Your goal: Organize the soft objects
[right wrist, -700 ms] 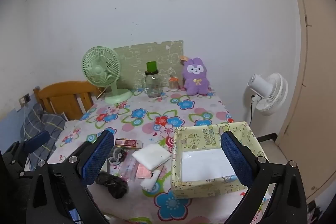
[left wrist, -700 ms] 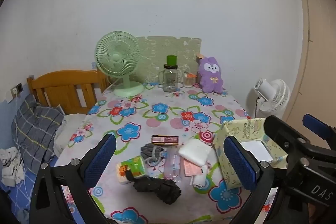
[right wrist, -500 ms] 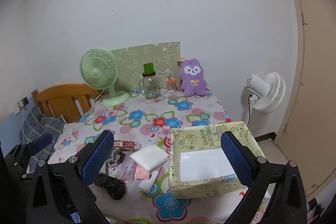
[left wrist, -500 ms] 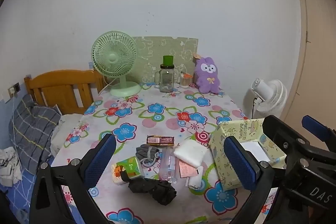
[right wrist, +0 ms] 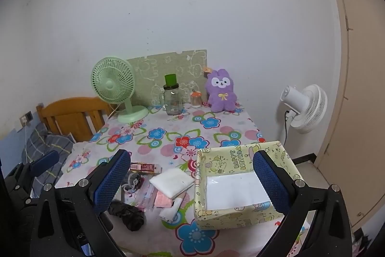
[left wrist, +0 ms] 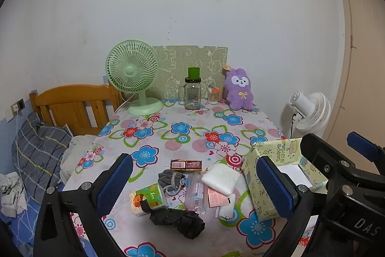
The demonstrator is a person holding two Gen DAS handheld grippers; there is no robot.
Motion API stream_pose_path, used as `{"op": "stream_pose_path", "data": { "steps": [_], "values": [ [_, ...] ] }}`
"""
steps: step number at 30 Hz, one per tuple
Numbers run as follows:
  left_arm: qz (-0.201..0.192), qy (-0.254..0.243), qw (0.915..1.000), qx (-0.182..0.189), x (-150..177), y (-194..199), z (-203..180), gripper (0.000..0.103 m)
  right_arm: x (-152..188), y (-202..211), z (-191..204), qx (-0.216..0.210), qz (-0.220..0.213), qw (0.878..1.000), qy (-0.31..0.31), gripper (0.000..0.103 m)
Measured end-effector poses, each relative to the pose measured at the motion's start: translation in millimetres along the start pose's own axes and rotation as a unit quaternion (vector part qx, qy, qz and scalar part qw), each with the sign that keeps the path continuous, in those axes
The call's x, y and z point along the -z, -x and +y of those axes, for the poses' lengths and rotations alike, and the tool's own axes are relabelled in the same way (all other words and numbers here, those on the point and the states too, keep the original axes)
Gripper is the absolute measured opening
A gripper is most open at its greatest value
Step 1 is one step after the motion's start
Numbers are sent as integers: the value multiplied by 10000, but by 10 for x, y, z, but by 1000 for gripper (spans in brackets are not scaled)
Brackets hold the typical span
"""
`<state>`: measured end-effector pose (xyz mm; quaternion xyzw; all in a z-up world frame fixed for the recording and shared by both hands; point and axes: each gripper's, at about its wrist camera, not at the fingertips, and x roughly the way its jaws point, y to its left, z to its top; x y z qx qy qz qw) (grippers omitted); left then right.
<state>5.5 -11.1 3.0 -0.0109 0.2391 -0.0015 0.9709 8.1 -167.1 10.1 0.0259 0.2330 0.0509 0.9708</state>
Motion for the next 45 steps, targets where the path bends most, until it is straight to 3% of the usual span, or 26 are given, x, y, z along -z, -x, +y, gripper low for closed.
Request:
{"op": "stream_pose_path", "data": {
  "steps": [45],
  "values": [
    [-24,-45,10000,-35,53,-3,20,103,28,4,63,131,138,9997,143,103]
  ]
}}
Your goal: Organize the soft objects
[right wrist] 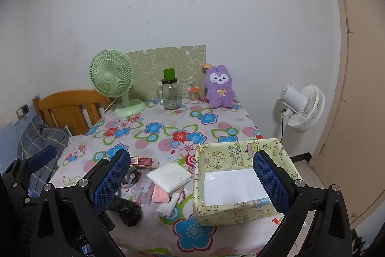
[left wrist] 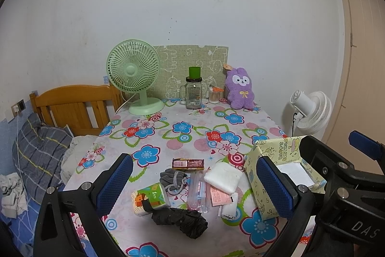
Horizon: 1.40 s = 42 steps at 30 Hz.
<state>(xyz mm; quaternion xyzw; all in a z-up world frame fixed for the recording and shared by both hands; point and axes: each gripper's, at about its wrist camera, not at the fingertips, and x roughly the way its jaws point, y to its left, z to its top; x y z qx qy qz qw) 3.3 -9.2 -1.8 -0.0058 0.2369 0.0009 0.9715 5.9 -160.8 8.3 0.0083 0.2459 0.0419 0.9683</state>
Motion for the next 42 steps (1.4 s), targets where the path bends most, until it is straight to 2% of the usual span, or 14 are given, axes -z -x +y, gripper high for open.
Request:
{"op": "stream_pose_path", "data": {
  "steps": [42],
  "values": [
    [-23,2,10000,-23,-39,-40,62,102,-7,-38,56,-3,24,10000,-44,103]
  ]
}}
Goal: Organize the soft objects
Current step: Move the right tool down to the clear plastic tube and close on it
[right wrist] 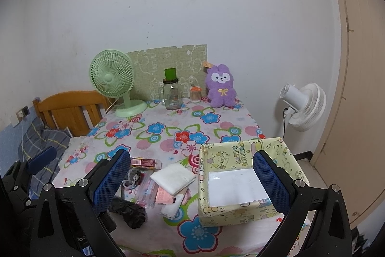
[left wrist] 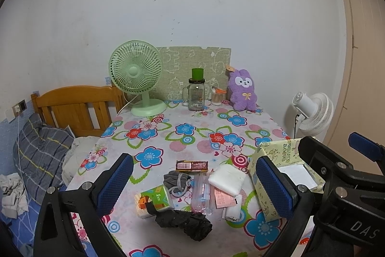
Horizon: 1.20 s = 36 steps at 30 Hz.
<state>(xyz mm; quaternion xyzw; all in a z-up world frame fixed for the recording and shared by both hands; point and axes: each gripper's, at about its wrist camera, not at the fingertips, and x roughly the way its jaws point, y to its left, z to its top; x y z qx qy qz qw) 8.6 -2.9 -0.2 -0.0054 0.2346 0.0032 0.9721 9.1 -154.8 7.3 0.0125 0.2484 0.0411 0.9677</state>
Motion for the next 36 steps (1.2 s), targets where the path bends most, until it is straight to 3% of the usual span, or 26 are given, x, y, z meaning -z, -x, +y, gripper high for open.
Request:
{"op": "stream_pose_path", "data": {
  "steps": [13,16,36],
  "values": [
    [68,89,9997,206,55,-143,146,93,-4,-185,159,-80,72,9999,-12,102],
    [106,44,9998,142,69,-218,175,89,3,-282,224,-157,151,9998,39,96],
    [623,128,9980,-10,368,-766,526,82,264,-1031,619,-413,777,9961,87,92]
  ]
}}
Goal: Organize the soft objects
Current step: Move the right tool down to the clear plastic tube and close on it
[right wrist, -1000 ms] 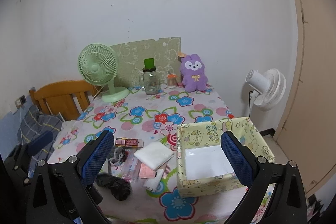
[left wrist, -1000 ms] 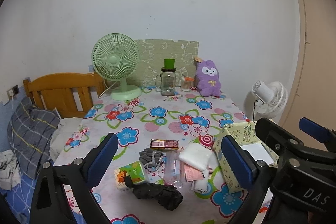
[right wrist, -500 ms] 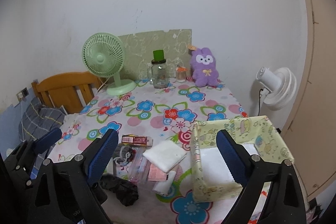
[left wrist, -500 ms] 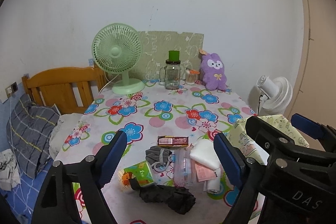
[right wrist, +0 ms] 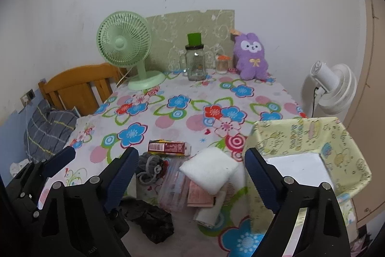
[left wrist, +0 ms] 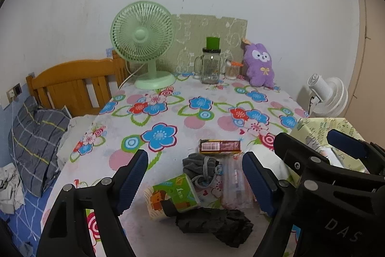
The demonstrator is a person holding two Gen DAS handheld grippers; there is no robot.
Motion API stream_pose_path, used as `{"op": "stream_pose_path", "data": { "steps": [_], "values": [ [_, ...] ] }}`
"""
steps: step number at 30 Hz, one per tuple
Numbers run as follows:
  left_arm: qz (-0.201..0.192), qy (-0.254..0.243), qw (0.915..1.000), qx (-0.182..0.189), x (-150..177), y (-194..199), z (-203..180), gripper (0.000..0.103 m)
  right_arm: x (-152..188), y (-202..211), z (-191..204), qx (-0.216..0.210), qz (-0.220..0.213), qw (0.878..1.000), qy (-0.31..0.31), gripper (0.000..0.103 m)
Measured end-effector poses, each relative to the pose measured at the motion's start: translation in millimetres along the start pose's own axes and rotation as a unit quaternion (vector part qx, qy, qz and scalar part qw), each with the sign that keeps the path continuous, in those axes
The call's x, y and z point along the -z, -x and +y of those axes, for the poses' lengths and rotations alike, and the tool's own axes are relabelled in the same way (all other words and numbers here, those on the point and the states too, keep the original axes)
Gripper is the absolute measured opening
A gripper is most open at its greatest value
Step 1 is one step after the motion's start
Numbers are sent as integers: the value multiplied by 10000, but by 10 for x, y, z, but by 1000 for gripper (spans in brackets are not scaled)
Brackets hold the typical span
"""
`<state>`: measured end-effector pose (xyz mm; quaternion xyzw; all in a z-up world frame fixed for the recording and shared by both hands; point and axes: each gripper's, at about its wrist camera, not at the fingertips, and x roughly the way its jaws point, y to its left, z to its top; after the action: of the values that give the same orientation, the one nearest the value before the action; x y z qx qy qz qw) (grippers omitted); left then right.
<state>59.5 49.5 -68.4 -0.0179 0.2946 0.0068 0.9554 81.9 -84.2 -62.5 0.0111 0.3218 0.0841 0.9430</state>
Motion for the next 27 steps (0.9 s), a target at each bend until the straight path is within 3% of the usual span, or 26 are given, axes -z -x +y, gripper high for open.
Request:
{"op": "stream_pose_path", "data": {
  "steps": [15,21,23,27],
  "values": [
    [706,151,9974,-15,242,-530,175,75,168,-571,190,-22,651,9977,168,83],
    [928,274,9953,2,334,-682,243,72,260,-779,241,-100,987,9949,177,71],
    [984,290,9947,-2,367,-721,259,72,293,-844,263,-176,1115,9934,207,61],
    [1098,347,9933,-37,420,-788,300,72,341,-949,285,-266,1324,9907,173,58]
  ]
}}
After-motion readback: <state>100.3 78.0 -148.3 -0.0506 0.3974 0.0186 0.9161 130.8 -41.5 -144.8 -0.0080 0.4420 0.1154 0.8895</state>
